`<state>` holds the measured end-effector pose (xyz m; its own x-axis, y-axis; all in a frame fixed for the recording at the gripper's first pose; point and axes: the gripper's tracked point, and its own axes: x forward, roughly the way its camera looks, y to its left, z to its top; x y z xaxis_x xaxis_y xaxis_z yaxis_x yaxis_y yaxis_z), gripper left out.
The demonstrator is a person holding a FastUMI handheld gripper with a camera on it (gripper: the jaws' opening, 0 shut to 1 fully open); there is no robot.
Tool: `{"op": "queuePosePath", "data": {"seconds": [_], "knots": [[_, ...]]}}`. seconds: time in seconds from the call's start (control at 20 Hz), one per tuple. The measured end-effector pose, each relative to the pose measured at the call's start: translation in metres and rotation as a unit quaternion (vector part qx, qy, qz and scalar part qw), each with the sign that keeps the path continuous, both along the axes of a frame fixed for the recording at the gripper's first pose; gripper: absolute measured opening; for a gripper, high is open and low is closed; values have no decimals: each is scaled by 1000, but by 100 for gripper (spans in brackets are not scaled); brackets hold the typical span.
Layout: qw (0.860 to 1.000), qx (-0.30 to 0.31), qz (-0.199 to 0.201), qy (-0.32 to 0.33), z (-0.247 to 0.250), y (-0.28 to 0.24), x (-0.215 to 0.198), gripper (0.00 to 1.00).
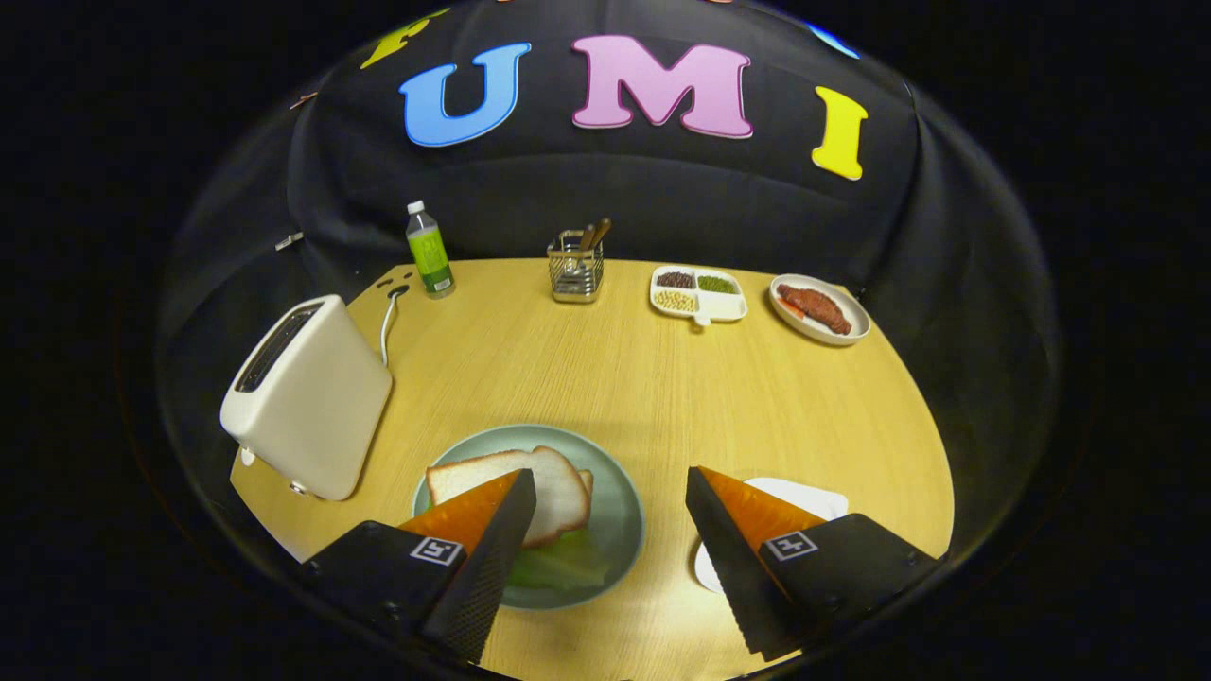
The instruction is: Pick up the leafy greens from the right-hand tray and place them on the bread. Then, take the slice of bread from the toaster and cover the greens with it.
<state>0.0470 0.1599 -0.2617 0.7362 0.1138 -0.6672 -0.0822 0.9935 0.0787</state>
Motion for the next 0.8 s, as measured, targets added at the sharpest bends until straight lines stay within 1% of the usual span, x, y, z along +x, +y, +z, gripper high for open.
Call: {"op": "queuePosePath", "data": {"seconds": [0.15,0.25,0.55,0.8], "knots": [[997,0,-35,-65,53,-28,8,99],[994,-2,-46,-103,86,-44,11,99],[978,-7,-43,-206,177,-83,12,99],[959,-28,-35,-281,235,-118,8,98]]}}
